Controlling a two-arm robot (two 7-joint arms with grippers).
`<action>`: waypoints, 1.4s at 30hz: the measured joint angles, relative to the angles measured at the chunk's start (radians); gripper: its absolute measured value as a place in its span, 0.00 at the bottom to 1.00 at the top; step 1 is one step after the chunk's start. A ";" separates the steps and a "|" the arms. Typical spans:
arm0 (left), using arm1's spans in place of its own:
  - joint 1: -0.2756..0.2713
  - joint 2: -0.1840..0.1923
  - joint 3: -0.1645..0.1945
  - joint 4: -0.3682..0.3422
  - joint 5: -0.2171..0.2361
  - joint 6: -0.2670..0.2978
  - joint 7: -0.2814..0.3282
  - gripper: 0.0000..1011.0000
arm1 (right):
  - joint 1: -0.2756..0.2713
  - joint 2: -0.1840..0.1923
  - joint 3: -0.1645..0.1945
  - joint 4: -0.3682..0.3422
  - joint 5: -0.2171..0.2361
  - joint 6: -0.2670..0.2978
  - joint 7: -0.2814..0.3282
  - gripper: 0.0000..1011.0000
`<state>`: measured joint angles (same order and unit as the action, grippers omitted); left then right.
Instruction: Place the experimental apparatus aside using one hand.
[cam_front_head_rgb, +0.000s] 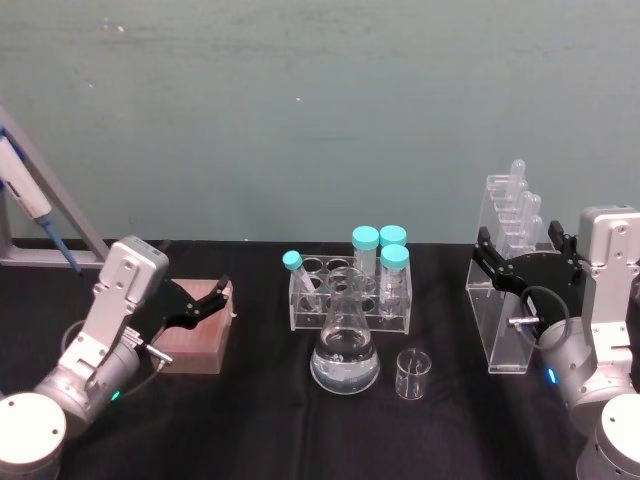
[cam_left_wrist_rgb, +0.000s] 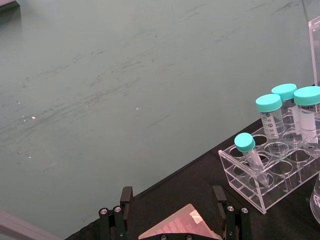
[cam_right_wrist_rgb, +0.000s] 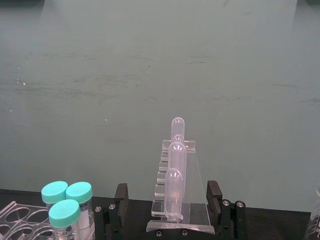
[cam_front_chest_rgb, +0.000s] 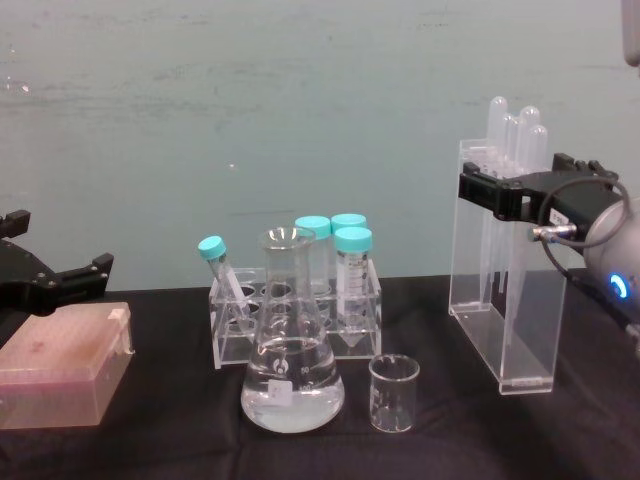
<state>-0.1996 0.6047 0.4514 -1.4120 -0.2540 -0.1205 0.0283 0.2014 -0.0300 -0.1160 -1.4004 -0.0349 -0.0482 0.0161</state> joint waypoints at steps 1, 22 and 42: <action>0.000 0.000 0.000 0.000 0.000 0.000 0.000 0.99 | 0.000 0.000 0.000 0.000 0.000 0.000 0.000 0.99; 0.000 0.000 0.000 0.000 0.000 0.000 0.000 0.99 | 0.008 -0.001 0.010 0.012 0.007 -0.002 0.022 0.99; 0.000 0.000 0.000 0.000 0.000 0.000 0.000 0.99 | 0.008 -0.001 0.008 0.012 0.005 -0.001 0.018 0.99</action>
<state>-0.1996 0.6047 0.4514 -1.4120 -0.2540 -0.1205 0.0282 0.2091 -0.0312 -0.1085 -1.3886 -0.0295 -0.0493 0.0339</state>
